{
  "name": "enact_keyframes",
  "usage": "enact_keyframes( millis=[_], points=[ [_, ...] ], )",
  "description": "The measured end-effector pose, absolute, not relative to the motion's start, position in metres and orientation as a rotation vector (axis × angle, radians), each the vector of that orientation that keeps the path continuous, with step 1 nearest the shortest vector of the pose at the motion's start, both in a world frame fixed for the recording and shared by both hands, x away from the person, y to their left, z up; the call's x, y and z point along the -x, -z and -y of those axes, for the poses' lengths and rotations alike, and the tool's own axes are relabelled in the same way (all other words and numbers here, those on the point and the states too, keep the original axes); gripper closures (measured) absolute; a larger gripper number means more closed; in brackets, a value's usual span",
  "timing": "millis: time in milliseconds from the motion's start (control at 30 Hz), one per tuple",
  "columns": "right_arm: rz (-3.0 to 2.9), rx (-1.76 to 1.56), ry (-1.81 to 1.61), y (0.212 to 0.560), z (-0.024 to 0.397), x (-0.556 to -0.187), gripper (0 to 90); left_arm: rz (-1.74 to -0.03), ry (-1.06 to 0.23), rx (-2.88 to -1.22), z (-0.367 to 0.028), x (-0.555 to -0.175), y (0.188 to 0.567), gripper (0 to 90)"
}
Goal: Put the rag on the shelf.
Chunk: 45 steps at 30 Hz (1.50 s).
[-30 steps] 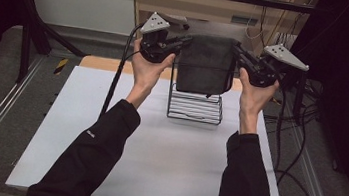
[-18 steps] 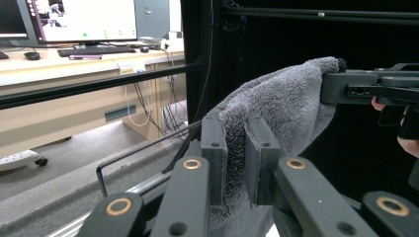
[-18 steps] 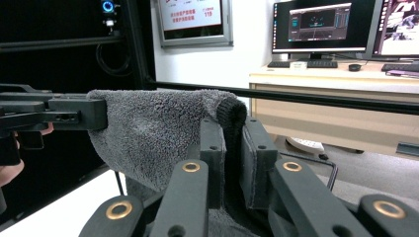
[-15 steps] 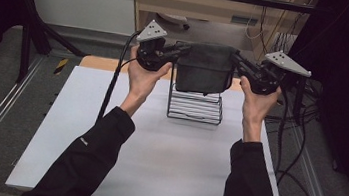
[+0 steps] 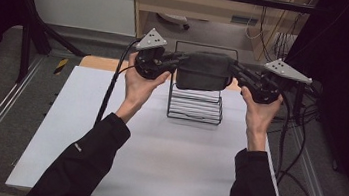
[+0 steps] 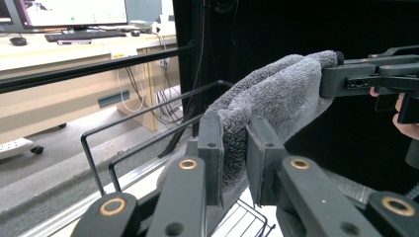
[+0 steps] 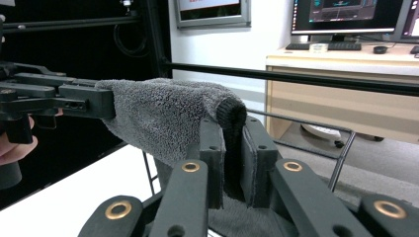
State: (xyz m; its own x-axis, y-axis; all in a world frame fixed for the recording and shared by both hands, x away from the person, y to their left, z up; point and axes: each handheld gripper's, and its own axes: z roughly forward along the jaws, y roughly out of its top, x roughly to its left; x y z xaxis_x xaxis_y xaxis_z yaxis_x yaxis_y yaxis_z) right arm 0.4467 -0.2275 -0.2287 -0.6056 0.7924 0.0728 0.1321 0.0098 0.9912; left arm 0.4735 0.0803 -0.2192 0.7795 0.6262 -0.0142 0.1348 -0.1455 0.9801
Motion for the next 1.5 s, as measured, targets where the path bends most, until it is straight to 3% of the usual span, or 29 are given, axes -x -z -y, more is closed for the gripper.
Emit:
enact_keyframes(
  millis=[300, 633, 967, 1233, 1333, 1500],
  points=[
    [-1.787, -0.937, -1.652, 0.238, 0.23, -0.445, 81.7, -0.649, -0.41, -1.642, -0.102, -0.469, 0.203, 68.6],
    [-1.787, -0.915, -1.662, 0.245, 0.23, -0.442, 81.2, -0.694, -0.397, -1.778, -0.086, -0.479, 0.19, 89.3],
    [-1.807, -0.91, -1.661, 0.25, 0.232, -0.439, 78.4, -0.665, -0.349, -1.858, -0.077, -0.478, 0.203, 89.8],
    [-1.854, -0.915, -1.64, 0.25, 0.234, -0.433, 63.5, -0.631, -0.362, -1.903, -0.077, -0.472, 0.222, 89.8],
    [-1.843, -0.927, -1.64, 0.249, 0.234, -0.429, 51.3, -0.633, -0.365, -1.907, -0.077, -0.471, 0.228, 89.8],
    [-1.834, -0.907, -1.655, 0.243, 0.235, -0.424, 49.3, -0.651, -0.369, -1.939, -0.074, -0.473, 0.238, 89.9]
  ],
)
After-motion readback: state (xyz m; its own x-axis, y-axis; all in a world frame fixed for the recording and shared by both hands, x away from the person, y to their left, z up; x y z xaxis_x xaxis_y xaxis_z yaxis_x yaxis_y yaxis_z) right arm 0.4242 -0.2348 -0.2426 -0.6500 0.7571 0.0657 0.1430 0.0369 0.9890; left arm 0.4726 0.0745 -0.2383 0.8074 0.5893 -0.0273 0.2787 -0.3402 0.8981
